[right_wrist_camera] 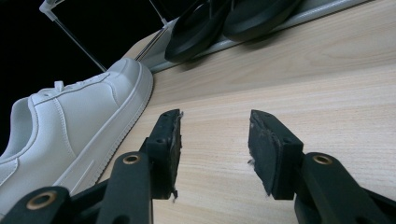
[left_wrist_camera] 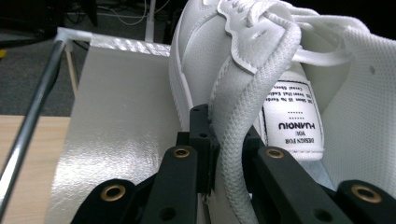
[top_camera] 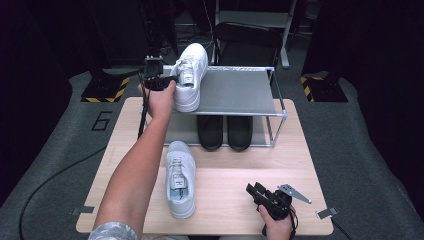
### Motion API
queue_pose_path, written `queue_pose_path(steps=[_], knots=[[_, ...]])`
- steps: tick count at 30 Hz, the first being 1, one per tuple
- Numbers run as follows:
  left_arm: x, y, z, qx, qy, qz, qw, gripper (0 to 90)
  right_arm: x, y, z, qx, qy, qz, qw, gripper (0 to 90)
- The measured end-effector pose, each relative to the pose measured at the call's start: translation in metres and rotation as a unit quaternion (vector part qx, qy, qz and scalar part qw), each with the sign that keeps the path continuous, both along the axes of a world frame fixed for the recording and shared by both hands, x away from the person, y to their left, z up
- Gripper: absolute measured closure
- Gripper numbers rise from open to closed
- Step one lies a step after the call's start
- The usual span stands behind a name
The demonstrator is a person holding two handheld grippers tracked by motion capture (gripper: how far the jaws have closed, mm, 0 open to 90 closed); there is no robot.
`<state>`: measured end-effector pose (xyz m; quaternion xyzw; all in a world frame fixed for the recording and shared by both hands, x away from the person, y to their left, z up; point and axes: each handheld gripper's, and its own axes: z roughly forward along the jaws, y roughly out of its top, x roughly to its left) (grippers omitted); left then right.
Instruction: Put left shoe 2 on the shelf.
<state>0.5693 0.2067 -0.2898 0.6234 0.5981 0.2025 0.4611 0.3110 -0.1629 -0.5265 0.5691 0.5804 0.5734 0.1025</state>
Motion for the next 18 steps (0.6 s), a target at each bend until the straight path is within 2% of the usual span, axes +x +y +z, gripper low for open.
queue_pose_path(steps=[4, 10, 17, 18], knots=[[0.007, -0.006, -0.005, -0.002, 0.015, 0.002, 0.9999, 82.7, -0.003, -0.001, -0.001, 0.002, 0.002, -0.001, 1.0000, 54.0], [0.013, -0.009, -0.009, 0.006, 0.021, 0.001, 0.9997, 82.7, -0.006, -0.004, -0.003, -0.001, -0.002, -0.002, 1.0000, 54.0], [0.016, -0.008, -0.011, 0.010, 0.031, 0.004, 0.9995, 82.4, -0.012, -0.009, -0.004, 0.008, 0.001, -0.015, 0.9998, 54.0], [0.016, -0.009, -0.011, 0.010, 0.033, 0.005, 0.9994, 82.4, -0.012, -0.010, -0.005, 0.004, -0.001, -0.016, 0.9999, 54.0]])
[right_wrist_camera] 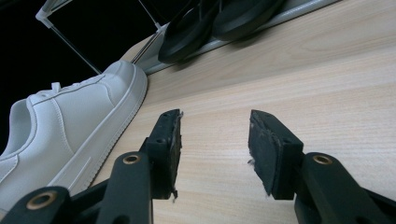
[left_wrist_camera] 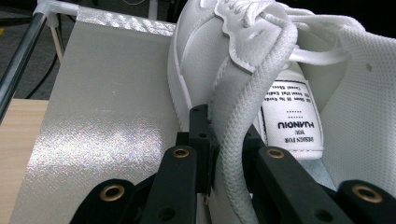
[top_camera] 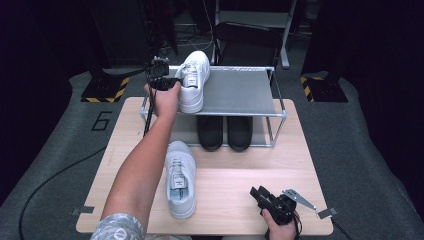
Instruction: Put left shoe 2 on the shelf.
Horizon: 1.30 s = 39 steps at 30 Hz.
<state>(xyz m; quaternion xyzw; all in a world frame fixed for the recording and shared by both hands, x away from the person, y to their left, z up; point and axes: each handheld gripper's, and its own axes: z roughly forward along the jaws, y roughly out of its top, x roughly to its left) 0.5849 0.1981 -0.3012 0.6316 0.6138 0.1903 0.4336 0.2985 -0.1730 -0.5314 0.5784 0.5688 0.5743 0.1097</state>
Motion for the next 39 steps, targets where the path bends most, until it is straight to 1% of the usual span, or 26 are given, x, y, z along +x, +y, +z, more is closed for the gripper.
queue_pose_path(steps=[1, 2, 4, 5, 6, 9, 11, 13, 15, 16, 20, 21, 22, 25, 32, 34, 35, 36, 37, 38, 39], knots=[[0.000, 0.000, 0.000, -0.002, 0.002, 0.002, 1.0000, 82.3, -0.001, -0.001, 0.000, -0.001, 0.001, -0.003, 1.0000, 54.0], [0.001, 0.000, -0.001, -0.001, 0.002, 0.003, 1.0000, 82.1, -0.002, -0.001, 0.000, 0.004, 0.002, -0.002, 1.0000, 54.0], [0.001, 0.000, 0.000, 0.001, 0.005, 0.003, 1.0000, 81.9, -0.005, -0.002, -0.001, 0.004, 0.001, -0.004, 1.0000, 53.9], [0.001, 0.000, -0.001, 0.002, 0.007, 0.004, 1.0000, 81.7, -0.006, -0.003, -0.001, 0.001, 0.004, -0.006, 1.0000, 53.9], [0.003, 0.001, -0.001, 0.004, 0.010, 0.000, 0.9999, 81.5, -0.007, -0.004, -0.001, 0.001, 0.000, -0.010, 1.0000, 54.0], [0.006, 0.002, -0.002, 0.001, 0.016, -0.004, 0.9999, 80.8, -0.011, -0.008, -0.002, 0.001, 0.001, -0.016, 0.9999, 54.0], [0.007, 0.001, -0.002, 0.004, 0.013, -0.005, 0.9999, 80.6, -0.013, -0.009, -0.002, 0.004, 0.002, -0.019, 0.9998, 54.0], [0.008, 0.001, -0.002, 0.003, 0.017, -0.008, 0.9998, 79.7, -0.014, -0.011, -0.003, 0.003, 0.002, -0.020, 0.9998, 53.9], [0.009, 0.001, -0.002, 0.006, 0.018, -0.011, 0.9998, 78.8, -0.016, -0.012, -0.003, 0.011, 0.008, -0.021, 0.9997, 53.9], [0.009, 0.000, -0.002, 0.005, 0.017, -0.010, 0.9998, 78.1, -0.016, -0.012, -0.003, 0.009, 0.006, -0.022, 0.9997, 53.9], [0.009, -0.001, -0.002, 0.006, 0.009, -0.018, 0.9998, 73.2, -0.017, -0.012, -0.003, 0.009, 0.003, -0.022, 0.9997, 53.8], [0.010, 0.001, -0.001, 0.008, 0.011, -0.023, 0.9996, 72.0, -0.017, -0.013, -0.003, 0.008, 0.003, -0.022, 0.9997, 53.8], [0.010, 0.001, -0.002, 0.001, 0.013, -0.025, 0.9996, 70.6, -0.017, -0.013, -0.003, 0.008, 0.003, -0.022, 0.9997, 53.7], [0.011, 0.002, -0.002, -0.003, 0.018, -0.027, 0.9995, 68.0, -0.017, -0.013, -0.004, 0.003, 0.005, -0.023, 0.9997, 53.8], [0.012, 0.004, -0.001, 0.003, 0.015, -0.037, 0.9992, 64.8, -0.016, -0.012, -0.005, 0.003, 0.006, -0.021, 0.9998, 53.8], [0.011, 0.004, 0.000, -0.006, 0.019, -0.038, 0.9991, 63.6, -0.016, -0.012, -0.005, 0.003, 0.005, -0.021, 0.9998, 53.8], [0.011, 0.004, 0.000, -0.006, 0.019, -0.038, 0.9991, 62.7, -0.016, -0.012, -0.005, 0.003, 0.005, -0.021, 0.9998, 53.8], [0.010, 0.004, 0.004, -0.014, 0.010, -0.036, 0.9992, 60.6, -0.016, -0.013, -0.005, 0.003, 0.006, -0.022, 0.9997, 53.8], [0.009, 0.004, 0.006, -0.015, 0.006, -0.036, 0.9992, 59.2, -0.016, -0.013, -0.005, 0.004, 0.007, -0.022, 0.9997, 53.8], [0.008, 0.005, 0.009, -0.011, -0.001, -0.038, 0.9992, 58.8, -0.016, -0.013, -0.005, 0.003, 0.006, -0.023, 0.9997, 53.8], [0.007, 0.004, 0.012, -0.015, -0.011, -0.039, 0.9991, 58.4, -0.016, -0.013, -0.005, 0.003, 0.006, -0.023, 0.9997, 53.8]])
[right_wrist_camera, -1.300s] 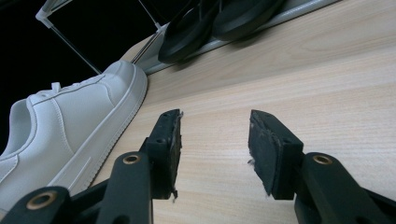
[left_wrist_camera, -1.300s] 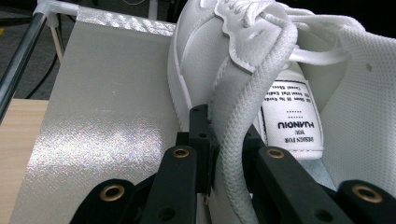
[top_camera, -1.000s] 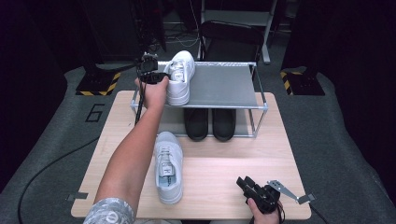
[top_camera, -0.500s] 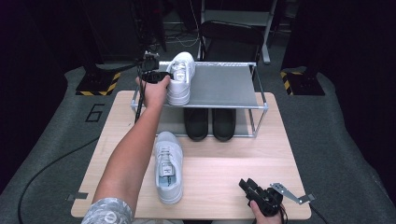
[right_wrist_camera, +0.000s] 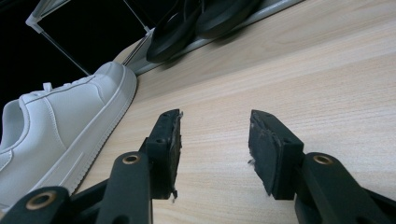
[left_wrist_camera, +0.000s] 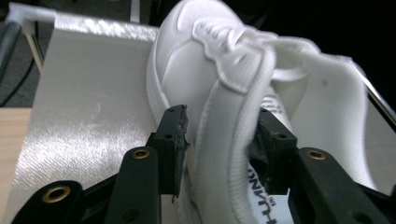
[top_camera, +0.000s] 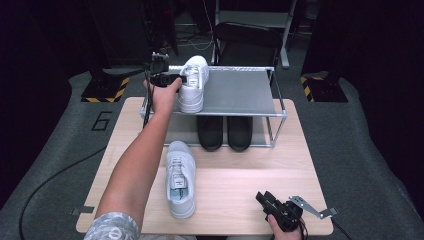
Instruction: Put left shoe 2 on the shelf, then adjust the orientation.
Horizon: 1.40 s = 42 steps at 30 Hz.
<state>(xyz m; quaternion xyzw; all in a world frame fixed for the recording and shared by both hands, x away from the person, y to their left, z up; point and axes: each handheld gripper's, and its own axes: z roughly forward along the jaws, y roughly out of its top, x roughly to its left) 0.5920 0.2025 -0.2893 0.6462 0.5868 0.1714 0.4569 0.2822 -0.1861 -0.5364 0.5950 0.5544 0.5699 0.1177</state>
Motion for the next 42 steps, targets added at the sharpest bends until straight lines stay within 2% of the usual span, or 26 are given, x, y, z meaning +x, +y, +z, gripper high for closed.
queue_pose_path(steps=[1, 3, 8, 11, 15, 16, 17, 18, 19, 23, 26, 30, 32, 34, 36, 40, 41, 42], knots=[[-0.002, 0.000, 0.003, -0.005, -0.004, 0.000, 1.0000, 58.3, 0.000, 0.000, 0.000, 0.000, 0.000, 0.000, 1.0000, 53.8], [-0.005, 0.001, 0.008, 0.001, -0.007, -0.007, 0.9999, 58.3, 0.000, 0.001, 0.000, -0.006, 0.000, 0.001, 1.0000, 53.8], [-0.014, 0.002, 0.014, -0.001, -0.016, -0.011, 0.9998, 57.3, 0.001, 0.009, 0.001, -0.013, -0.003, 0.012, 0.9998, 53.8], [-0.027, 0.008, 0.022, -0.005, -0.029, -0.021, 0.9993, 56.2, 0.002, 0.014, 0.003, -0.020, -0.005, 0.021, 0.9996, 53.7], [-0.043, 0.014, 0.031, 0.005, -0.034, -0.039, 0.9986, 56.7, 0.005, 0.023, 0.007, -0.033, -0.010, 0.029, 0.9990, 53.7], [-0.043, 0.014, 0.031, 0.005, -0.034, -0.039, 0.9986, 56.8, 0.007, 0.025, 0.009, -0.036, -0.012, 0.030, 0.9988, 53.8], [-0.052, 0.018, 0.034, 0.010, -0.048, -0.048, 0.9977, 56.9, 0.009, 0.027, 0.011, -0.040, -0.012, 0.033, 0.9986, 54.0], [-0.052, 0.018, 0.034, 0.010, -0.048, -0.048, 0.9977, 57.2, 0.011, 0.029, 0.013, -0.043, -0.014, 0.036, 0.9983, 54.2], [-0.061, 0.023, 0.036, 0.008, -0.055, -0.050, 0.9972, 57.2, 0.012, 0.031, 0.015, -0.043, -0.015, 0.041, 0.9981, 54.4], [-0.075, 0.034, 0.035, 0.009, -0.058, -0.058, 0.9966, 57.3, 0.020, 0.043, 0.026, -0.050, -0.022, 0.059, 0.9968, 57.2], [-0.085, 0.043, 0.034, 0.011, -0.056, -0.067, 0.9961, 59.6, 0.025, 0.054, 0.032, -0.054, -0.017, 0.074, 0.9956, 61.1], [-0.098, 0.054, 0.035, 0.012, -0.058, -0.071, 0.9957, 59.6, 0.034, 0.071, 0.038, -0.072, -0.020, 0.114, 0.9907, 66.5], [-0.101, 0.056, 0.034, 0.014, -0.062, -0.071, 0.9954, 59.1, 0.037, 0.080, 0.041, -0.078, -0.022, 0.125, 0.9888, 66.3], [-0.112, 0.063, 0.032, 0.012, -0.066, -0.075, 0.9949, 58.3, 0.039, 0.089, 0.046, -0.083, -0.025, 0.134, 0.9873, 65.1], [-0.117, 0.067, 0.029, 0.014, -0.065, -0.079, 0.9947, 58.0, 0.042, 0.097, 0.049, -0.085, -0.032, 0.140, 0.9859, 63.7], [-0.125, 0.071, 0.021, 0.011, -0.063, -0.083, 0.9945, 58.2, 0.045, 0.106, 0.053, -0.087, -0.031, 0.145, 0.9852, 63.4], [-0.127, 0.072, 0.018, 0.010, -0.062, -0.086, 0.9943, 58.2, 0.048, 0.110, 0.054, -0.093, -0.034, 0.154, 0.9831, 64.8], [-0.129, 0.073, 0.016, 0.010, -0.059, -0.090, 0.9942, 58.2, 0.048, 0.110, 0.054, -0.093, -0.034, 0.154, 0.9831, 64.8]])
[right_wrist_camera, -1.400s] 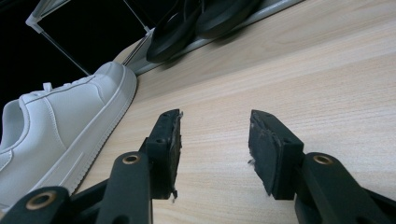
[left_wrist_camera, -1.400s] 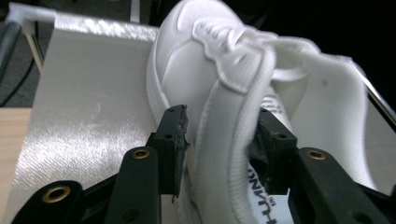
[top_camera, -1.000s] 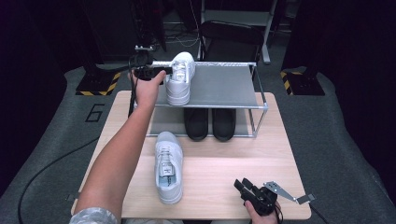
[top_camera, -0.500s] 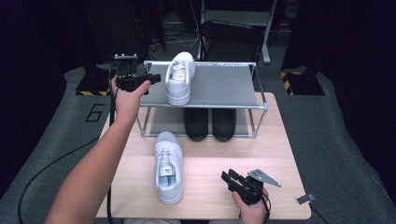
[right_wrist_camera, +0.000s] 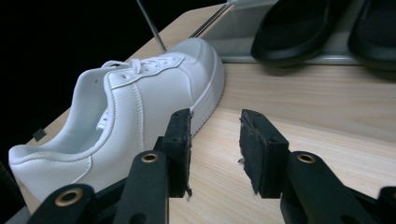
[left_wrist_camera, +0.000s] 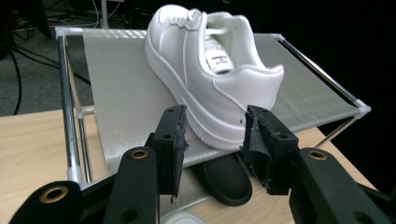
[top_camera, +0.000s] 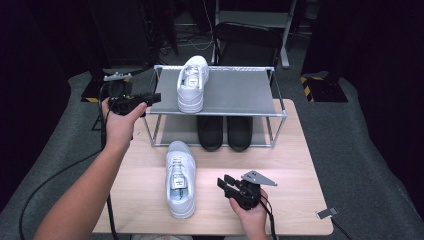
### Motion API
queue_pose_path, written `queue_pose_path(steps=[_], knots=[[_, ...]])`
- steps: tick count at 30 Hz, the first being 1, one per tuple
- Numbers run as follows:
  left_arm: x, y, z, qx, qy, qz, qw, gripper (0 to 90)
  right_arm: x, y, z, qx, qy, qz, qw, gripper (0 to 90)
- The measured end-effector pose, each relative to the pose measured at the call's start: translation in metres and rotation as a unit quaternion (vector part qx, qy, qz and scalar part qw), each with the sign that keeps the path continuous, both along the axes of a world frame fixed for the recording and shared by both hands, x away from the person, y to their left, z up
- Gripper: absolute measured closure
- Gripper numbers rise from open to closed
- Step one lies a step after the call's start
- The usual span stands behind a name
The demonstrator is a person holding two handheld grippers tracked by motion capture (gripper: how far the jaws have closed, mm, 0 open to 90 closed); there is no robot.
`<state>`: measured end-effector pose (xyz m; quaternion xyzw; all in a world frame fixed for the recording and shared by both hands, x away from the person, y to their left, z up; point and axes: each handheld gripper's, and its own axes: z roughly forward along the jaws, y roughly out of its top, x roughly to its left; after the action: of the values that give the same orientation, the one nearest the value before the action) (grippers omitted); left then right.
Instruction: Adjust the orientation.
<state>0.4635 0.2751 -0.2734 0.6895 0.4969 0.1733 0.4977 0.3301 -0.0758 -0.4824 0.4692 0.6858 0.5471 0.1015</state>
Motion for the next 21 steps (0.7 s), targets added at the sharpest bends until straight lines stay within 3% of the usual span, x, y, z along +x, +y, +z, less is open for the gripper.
queue_pose_path(steps=[7, 18, 21], knots=[[-0.016, 0.009, -0.019, -0.022, 0.005, -0.006, 0.9997, 58.8, 0.005, 0.021, 0.005, -0.011, -0.007, 0.032, 0.9994, 63.2], [-0.035, 0.012, -0.048, -0.002, 0.006, -0.005, 1.0000, 58.4, 0.012, 0.051, -0.001, -0.016, 0.009, 0.064, 0.9978, 60.6], [-0.038, 0.013, -0.054, -0.004, 0.010, -0.008, 0.9999, 58.3, 0.013, 0.054, -0.002, -0.019, 0.008, 0.068, 0.9975, 59.7]])
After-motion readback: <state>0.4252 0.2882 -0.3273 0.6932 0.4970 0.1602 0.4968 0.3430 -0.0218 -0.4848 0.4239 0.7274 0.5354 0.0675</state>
